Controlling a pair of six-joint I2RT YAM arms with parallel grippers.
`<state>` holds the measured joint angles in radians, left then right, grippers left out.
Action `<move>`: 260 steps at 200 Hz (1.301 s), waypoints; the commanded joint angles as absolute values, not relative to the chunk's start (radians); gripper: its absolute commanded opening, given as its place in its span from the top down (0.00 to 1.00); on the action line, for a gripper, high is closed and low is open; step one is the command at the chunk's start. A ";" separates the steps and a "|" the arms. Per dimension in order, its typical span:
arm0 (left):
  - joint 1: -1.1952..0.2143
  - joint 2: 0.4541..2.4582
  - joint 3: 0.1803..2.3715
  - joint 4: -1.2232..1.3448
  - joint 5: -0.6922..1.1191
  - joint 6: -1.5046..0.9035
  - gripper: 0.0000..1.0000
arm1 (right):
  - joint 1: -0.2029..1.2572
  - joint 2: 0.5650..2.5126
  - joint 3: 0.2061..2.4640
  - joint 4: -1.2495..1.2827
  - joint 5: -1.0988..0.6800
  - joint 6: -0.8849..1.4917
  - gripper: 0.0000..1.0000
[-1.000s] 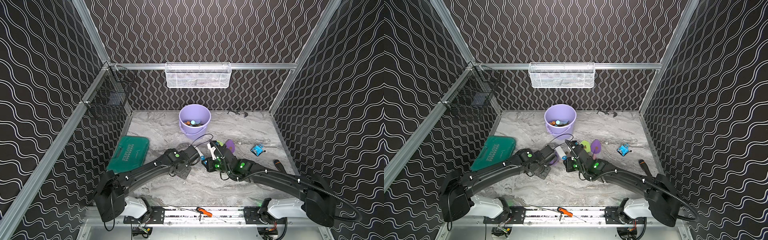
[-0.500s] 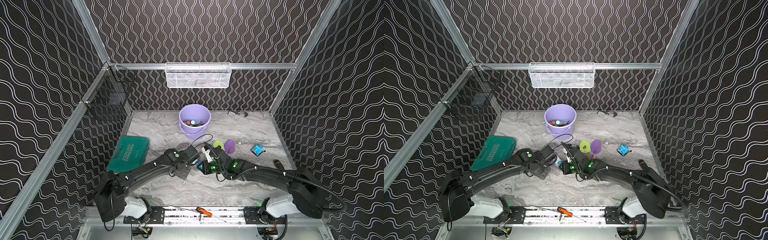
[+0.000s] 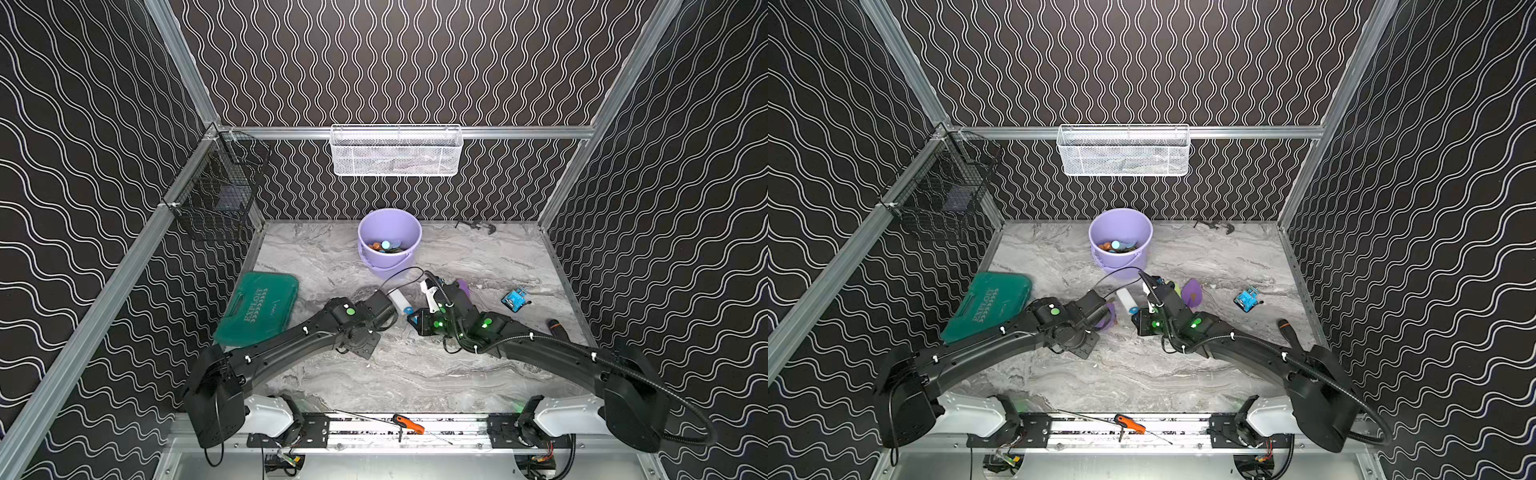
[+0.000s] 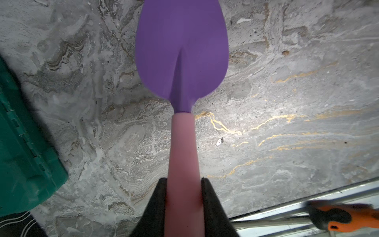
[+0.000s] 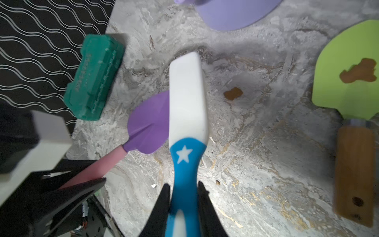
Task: Brush the soil off the hand trowel and place it into the bucket
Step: Brush off the soil from the hand trowel.
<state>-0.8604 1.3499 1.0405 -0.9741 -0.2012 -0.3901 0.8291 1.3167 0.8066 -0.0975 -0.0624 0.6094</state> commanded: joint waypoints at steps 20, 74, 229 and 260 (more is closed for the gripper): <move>-0.710 1.239 0.943 -0.724 0.322 -0.388 1.00 | 0.737 1.166 0.718 -0.062 -0.137 0.633 1.00; -0.450 1.094 0.769 -0.171 0.944 -0.774 1.00 | 0.616 0.869 0.635 -0.083 -0.159 0.633 1.00; -0.318 1.159 0.463 0.790 1.035 -1.560 1.00 | 0.597 0.847 0.479 0.351 -0.387 0.894 1.00; -0.318 1.169 0.465 0.817 1.040 -1.567 1.00 | 0.597 0.864 0.445 0.500 -0.401 0.969 1.00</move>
